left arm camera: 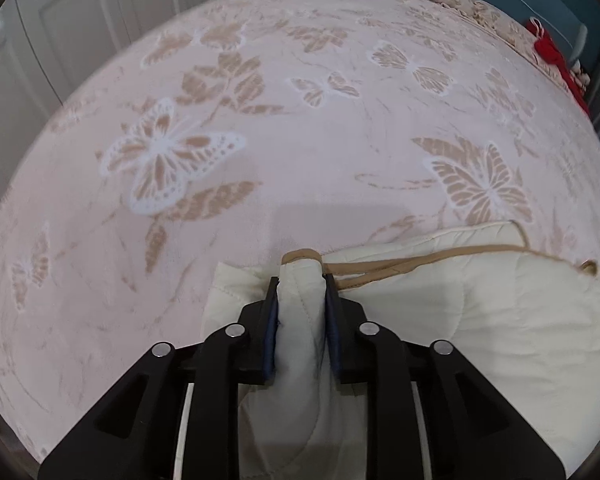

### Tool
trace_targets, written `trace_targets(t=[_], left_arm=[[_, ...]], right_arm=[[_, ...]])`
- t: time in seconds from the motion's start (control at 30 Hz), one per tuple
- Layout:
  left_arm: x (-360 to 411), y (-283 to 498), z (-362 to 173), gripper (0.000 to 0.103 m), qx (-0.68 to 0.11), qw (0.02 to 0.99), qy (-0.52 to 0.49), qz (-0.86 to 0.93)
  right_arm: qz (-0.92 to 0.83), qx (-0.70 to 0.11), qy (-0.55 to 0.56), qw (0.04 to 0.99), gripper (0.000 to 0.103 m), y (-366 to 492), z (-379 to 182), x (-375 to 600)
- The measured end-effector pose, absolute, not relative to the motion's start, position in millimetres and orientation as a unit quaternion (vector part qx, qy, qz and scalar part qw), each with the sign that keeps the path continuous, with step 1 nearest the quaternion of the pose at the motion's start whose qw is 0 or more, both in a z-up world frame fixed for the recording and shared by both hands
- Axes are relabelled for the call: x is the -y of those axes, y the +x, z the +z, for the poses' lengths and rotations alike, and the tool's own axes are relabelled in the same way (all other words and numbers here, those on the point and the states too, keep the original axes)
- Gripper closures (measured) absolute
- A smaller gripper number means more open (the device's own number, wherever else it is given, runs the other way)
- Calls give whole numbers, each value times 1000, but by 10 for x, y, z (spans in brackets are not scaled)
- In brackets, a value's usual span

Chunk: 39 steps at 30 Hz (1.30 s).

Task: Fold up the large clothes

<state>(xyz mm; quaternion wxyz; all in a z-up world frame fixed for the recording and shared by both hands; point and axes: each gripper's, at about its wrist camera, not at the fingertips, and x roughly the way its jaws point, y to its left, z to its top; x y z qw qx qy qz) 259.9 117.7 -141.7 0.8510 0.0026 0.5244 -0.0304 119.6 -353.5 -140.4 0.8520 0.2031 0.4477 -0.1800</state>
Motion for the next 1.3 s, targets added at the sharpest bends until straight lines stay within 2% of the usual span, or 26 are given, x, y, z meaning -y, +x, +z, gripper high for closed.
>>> trace_targets(t=[0.13,0.17,0.23,0.27,0.37,0.47,0.57,0.7,0.73,0.9,1.3], left_arm=[[-1067,2556,-1393,74,-500,865,46,-4],[-1103,2554,-1317,68,-501,864,43,4],[-1205,2503,-1096,61,-493,869,25,17],[-1269,2419,-906,57,-476,879,13,20],[-1230,2174,-394,55,-422,906,10,12],[-896,2107,-107,49,-408,912,-5,-51],[-335,2141,-224,49,-434,893,27,-112],[247,2155,-699,49,-478,863,81,-142],[312,2160,-795,49,-487,858,81,-142],[372,2176,-1151,49,-506,849,80,-125],[506,2168,-1432,47,-476,865,115,-108]], right_arm=[[-181,-447,199,853,91,1215,-1384,3538],[-181,-451,202,851,90,1214,-1349,3551],[-208,-440,213,847,75,1113,-1112,3616],[-216,-421,217,853,74,1033,-980,3613],[-213,-366,207,882,74,850,-515,3464],[-135,-366,204,898,74,1004,-334,3060],[-51,-397,188,897,74,1293,-413,2550],[-13,-433,149,889,75,1574,-618,2112],[-6,-446,148,883,77,1648,-698,2063],[-14,-479,141,867,79,1754,-1032,2015],[-21,-495,116,861,82,1917,-1420,1891]])
